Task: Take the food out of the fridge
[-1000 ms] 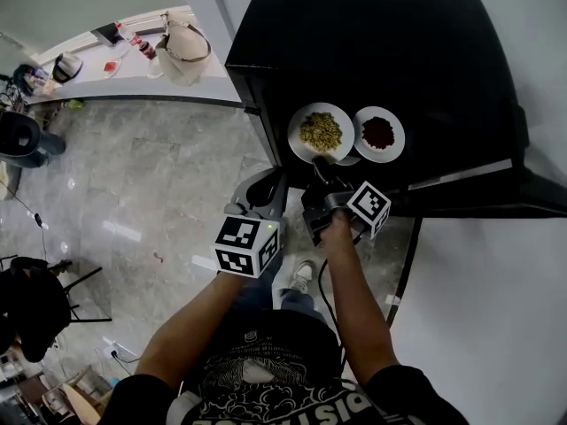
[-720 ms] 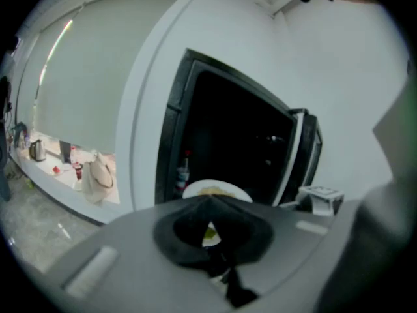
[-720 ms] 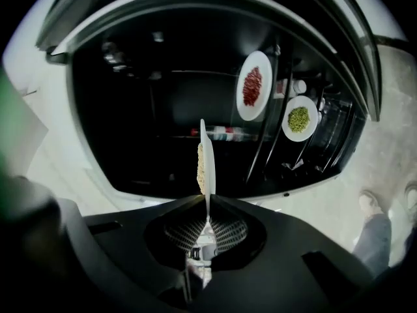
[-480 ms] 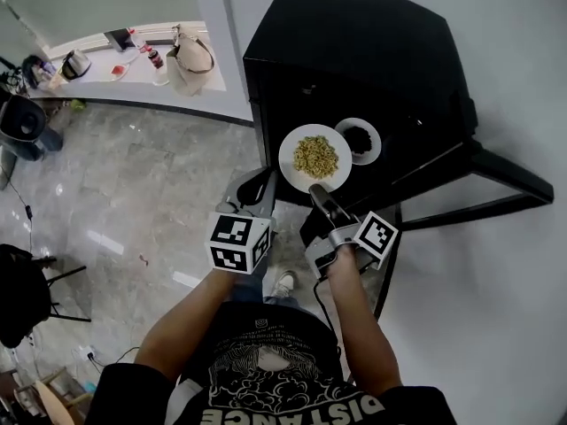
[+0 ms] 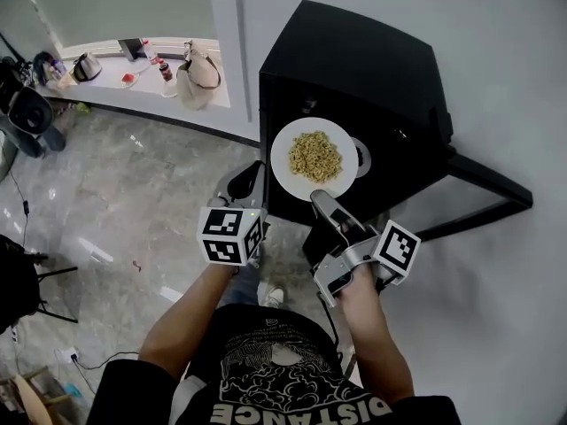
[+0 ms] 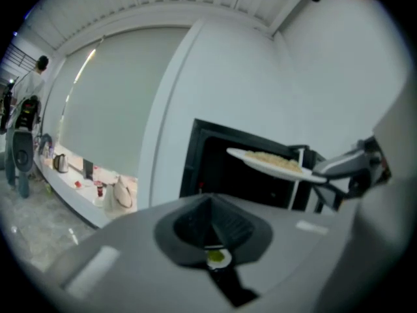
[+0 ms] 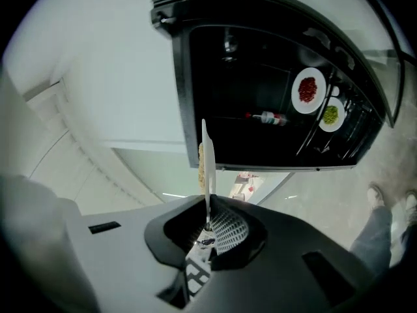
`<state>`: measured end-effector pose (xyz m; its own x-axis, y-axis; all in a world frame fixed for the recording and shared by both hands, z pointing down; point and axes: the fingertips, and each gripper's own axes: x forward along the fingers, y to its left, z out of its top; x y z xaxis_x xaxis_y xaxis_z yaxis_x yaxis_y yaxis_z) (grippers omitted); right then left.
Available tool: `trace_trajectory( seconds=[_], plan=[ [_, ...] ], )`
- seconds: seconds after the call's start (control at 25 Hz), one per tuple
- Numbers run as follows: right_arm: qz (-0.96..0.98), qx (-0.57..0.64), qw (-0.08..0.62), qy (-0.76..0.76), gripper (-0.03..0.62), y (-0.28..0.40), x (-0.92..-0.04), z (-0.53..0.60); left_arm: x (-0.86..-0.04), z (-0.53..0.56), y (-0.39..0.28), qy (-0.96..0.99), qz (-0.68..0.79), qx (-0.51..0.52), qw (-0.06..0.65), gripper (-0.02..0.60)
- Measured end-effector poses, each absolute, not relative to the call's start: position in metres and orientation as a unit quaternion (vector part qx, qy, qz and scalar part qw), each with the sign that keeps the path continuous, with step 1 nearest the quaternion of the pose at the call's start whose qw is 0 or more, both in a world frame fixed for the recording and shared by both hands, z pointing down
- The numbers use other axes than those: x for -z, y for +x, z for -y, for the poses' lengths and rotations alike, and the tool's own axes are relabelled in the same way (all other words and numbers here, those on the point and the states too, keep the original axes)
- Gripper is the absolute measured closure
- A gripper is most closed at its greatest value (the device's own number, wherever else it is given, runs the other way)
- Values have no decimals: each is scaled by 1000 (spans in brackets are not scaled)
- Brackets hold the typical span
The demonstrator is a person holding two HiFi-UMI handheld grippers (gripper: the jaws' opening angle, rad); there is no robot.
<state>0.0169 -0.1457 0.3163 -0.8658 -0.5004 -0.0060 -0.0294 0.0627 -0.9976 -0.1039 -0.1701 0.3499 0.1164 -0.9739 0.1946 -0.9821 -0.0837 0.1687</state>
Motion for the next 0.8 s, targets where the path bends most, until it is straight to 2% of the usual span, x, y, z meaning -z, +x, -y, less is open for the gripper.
trace_trajectory(
  seconds=[0.2,0.52,0.8],
  plan=[
    [-725,648,184,-148,583,-11,-247,168,-318,188,-120,727,673,6,136,578],
    [-745,614,211,-151,583,-10,-245,174,-326,152,-89,749,656,18,96,578],
    [-726,623,224,-186,582,-26,-236,236,-302,168,-77,763,642,23,73,578]
  ],
)
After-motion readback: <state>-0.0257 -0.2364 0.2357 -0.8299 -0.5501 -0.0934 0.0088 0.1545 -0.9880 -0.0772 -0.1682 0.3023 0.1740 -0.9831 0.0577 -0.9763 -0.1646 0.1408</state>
